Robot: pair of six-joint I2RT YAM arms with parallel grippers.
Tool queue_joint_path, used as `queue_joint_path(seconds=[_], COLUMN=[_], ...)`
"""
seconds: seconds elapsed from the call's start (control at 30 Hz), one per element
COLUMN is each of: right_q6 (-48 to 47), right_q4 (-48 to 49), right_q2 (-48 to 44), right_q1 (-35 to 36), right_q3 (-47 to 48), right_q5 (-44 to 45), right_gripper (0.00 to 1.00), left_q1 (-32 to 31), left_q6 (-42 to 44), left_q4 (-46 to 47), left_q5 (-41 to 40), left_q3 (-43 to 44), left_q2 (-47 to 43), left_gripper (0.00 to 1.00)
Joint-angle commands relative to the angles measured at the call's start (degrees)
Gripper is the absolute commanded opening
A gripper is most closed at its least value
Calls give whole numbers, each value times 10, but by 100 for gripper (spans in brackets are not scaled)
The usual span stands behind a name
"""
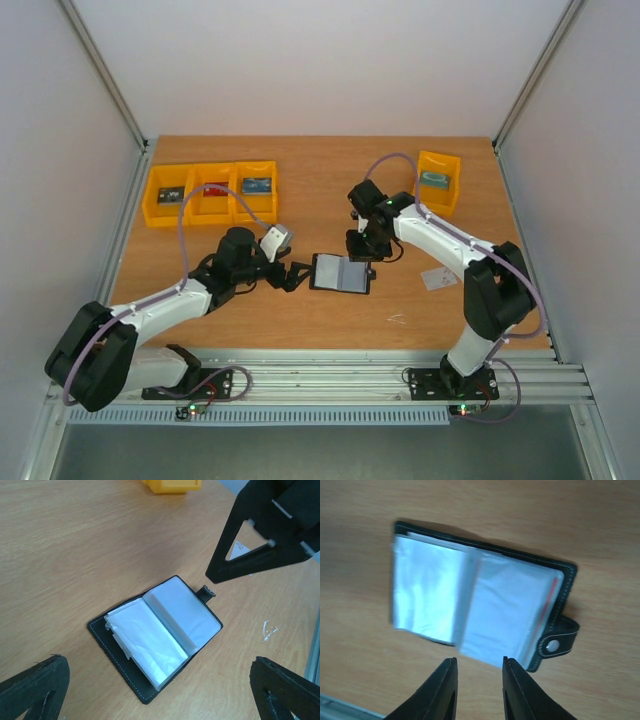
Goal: Take the credit cards out of the card holder
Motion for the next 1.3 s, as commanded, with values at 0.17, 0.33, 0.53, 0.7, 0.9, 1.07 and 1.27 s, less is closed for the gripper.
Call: queue_joint_path(seconds=[0.17, 0.33, 0.53, 0.7, 0.9, 1.07, 1.27], right_q6=[27, 28, 24, 28, 28, 26, 25], right_q4=[-58, -67, -63, -43, -34, -15, 0], right_q2=[83, 113, 174, 202, 212, 210, 212], right_q1=[2, -13, -22, -22, -22, -22, -23], right_q3=[43, 47, 62, 72, 50, 30, 25], right_q5=[93, 91, 53, 18, 13, -4, -21], right_gripper=[40, 58, 76, 80, 78, 75, 71], left_q1=[-1, -2, -5, -5, -2, -2, -7], left_q6=[4, -5, -9, -31, -68, -108, -128], left_q4=[38, 56, 73, 65, 27, -6, 23], left_q5=[-59, -63, -65, -29, 80, 62, 92], left_q3=[-12, -9, -12, 22, 110, 143, 154], left_q2=[38, 63, 101, 163, 238, 283, 323], left_gripper=[99, 99, 97, 92, 92, 94, 90])
